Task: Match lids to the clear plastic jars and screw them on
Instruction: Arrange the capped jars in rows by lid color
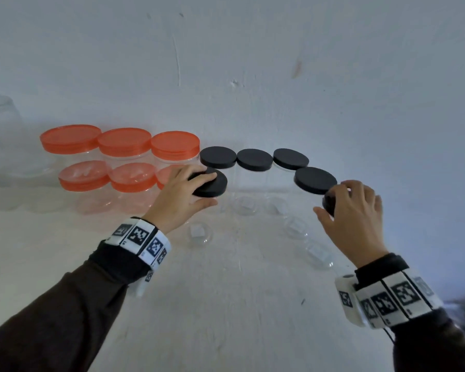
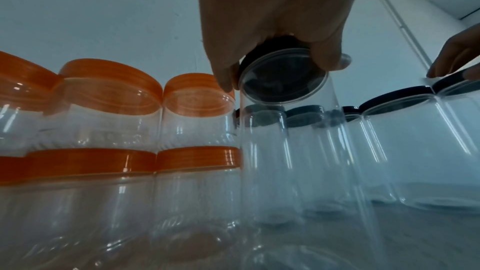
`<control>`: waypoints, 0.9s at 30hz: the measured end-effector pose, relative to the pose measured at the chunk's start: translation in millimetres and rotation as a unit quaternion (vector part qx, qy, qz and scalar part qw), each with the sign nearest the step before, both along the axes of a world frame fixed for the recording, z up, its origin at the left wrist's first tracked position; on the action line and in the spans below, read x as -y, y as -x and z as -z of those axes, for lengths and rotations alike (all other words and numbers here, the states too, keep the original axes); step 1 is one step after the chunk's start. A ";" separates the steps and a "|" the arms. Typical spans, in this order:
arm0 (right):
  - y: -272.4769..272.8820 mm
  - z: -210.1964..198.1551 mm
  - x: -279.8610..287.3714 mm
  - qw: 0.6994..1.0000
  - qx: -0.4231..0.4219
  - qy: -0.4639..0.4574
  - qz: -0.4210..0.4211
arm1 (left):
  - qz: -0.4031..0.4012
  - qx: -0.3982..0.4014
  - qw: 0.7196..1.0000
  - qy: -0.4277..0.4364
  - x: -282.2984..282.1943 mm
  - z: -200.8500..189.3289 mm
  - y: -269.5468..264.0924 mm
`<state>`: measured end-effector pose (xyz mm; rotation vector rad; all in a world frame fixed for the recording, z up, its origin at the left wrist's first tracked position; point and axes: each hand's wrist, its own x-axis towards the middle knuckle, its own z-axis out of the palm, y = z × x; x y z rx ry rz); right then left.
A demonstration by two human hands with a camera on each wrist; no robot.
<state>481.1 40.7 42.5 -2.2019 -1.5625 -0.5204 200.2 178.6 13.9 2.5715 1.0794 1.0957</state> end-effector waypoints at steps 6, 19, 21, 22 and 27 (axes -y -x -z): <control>-5.3 8.7 10.2 0.999 -0.027 -0.025 -0.019 | 0.001 0.027 0.999 0.018 2.2 9.6 -7.4; 49.9 15.4 0.4 0.952 0.010 0.040 -0.302 | 0.062 -0.017 0.997 0.043 -1.1 6.9 -1.4; 54.6 18.4 -11.3 0.949 0.029 0.037 -0.312 | 0.057 -0.018 0.998 0.035 -0.8 8.8 -2.1; 55.9 20.5 -17.9 0.948 0.040 0.030 -0.313 | 0.048 -0.022 0.998 0.028 -1.1 10.1 -2.7; 57.2 30.5 -44.4 0.949 0.063 -0.013 -0.309 | 0.002 -0.032 0.999 -0.044 -1.2 11.5 -6.1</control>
